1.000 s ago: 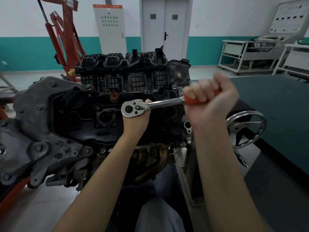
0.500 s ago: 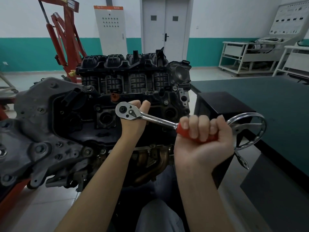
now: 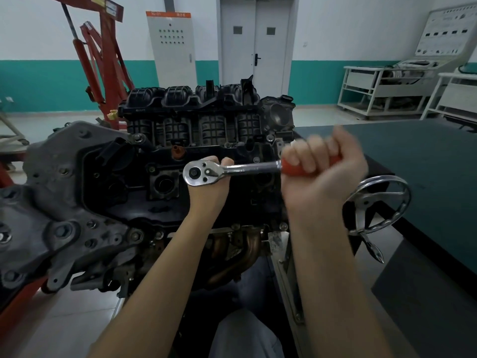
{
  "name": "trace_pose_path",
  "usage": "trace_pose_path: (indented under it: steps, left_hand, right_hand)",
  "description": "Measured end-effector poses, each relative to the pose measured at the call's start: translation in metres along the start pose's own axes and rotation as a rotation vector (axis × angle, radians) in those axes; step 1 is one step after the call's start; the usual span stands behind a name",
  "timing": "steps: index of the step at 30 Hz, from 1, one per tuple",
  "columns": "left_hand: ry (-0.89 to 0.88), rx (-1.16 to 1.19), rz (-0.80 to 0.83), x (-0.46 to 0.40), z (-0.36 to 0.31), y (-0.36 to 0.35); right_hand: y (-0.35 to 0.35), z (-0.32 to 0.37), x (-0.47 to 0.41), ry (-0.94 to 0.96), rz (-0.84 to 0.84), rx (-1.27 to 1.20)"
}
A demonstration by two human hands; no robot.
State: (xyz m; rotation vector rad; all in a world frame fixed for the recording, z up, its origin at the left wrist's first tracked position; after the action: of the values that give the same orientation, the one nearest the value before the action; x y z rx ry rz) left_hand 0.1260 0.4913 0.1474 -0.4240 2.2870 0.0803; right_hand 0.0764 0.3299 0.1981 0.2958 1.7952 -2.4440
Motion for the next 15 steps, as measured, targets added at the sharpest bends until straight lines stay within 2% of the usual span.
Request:
trace_pose_path:
  steps: [3, 6, 15]
  left_hand:
    - [-0.007, 0.000, -0.006, 0.001, -0.001, 0.003]
    - [0.007, 0.005, 0.011, 0.000, -0.002, 0.001]
    - [0.001, 0.037, 0.021, 0.000, -0.005, -0.006]
  right_hand:
    - [0.023, -0.010, 0.037, 0.112, -0.012, -0.104]
    - [0.024, -0.010, 0.037, 0.114, 0.005, -0.107]
    - [-0.033, 0.007, -0.043, -0.212, 0.066, 0.146]
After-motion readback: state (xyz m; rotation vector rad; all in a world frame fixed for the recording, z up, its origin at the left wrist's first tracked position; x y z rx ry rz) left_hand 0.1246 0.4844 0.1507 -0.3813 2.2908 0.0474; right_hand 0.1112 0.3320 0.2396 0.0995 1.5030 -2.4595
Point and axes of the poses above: each hand's wrist, its own x-axis away from the middle knuckle, its own y-axis out of the back of the hand, z = x × y, the point moved 6 cm from there along -x, towards the middle knuckle, and after that the axes turned 11 degrees about -y, right-handed, at the moved point
